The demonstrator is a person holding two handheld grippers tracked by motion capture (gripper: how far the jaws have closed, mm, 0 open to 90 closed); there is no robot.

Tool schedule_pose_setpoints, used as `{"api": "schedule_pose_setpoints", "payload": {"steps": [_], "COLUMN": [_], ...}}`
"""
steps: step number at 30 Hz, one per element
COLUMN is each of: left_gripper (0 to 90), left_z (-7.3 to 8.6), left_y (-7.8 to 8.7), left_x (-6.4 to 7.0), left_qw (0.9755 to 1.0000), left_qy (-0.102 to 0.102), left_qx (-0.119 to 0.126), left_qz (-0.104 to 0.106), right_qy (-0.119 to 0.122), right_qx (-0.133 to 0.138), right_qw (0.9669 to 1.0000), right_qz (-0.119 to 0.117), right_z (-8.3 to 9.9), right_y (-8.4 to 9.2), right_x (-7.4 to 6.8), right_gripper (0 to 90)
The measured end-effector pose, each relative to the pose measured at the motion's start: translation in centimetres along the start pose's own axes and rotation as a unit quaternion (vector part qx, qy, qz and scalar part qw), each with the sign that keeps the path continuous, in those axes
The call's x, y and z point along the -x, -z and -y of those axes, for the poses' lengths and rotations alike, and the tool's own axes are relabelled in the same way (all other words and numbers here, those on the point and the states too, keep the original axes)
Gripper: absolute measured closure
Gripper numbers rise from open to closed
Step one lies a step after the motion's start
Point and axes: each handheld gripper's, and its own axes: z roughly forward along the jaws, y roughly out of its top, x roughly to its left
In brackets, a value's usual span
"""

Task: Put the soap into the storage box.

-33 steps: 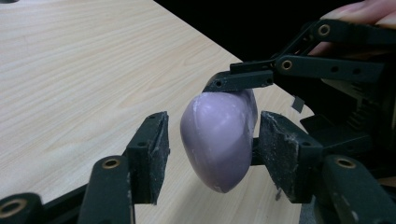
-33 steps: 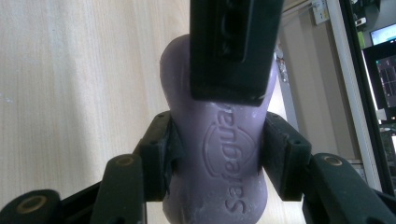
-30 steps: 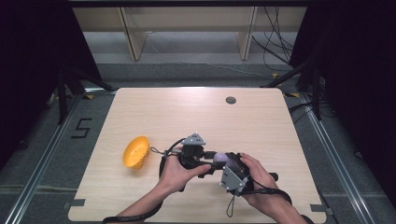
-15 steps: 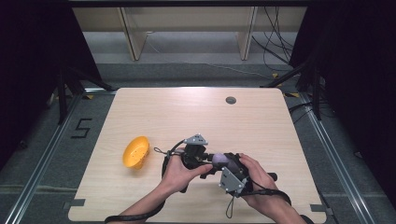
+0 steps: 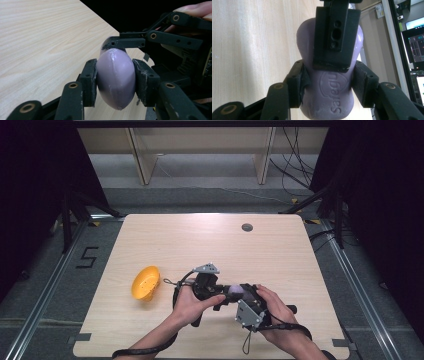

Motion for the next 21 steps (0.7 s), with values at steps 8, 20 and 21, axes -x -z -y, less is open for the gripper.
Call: {"api": "schedule_pose_setpoints", "payload": {"steps": [8,20,21], "left_gripper": [58.9,59.1,59.2], "left_z": [-0.1,-0.1,-0.1], "left_y": [0.2,1.0,1.2], "left_x": [0.6,0.8,0.8], "left_qw": [0.9990,0.9942,0.9935], "left_qy": [-0.028,-0.056,-0.059], "left_qx": [0.019,0.045,0.046], "left_qz": [-0.028,-0.079,-0.086], "right_qy": [-0.007,-0.020,-0.021], "right_qx": [-0.002,-0.002,-0.003], "right_qw": [0.9999,0.9996,0.9995], "right_qz": [0.011,0.022,0.023], "right_z": [0.1,0.6,0.7], "right_y": [-0.2,0.6,0.7], "right_x": [0.1,0.2,0.2], "right_gripper": [42.3,27.1,27.2]}}
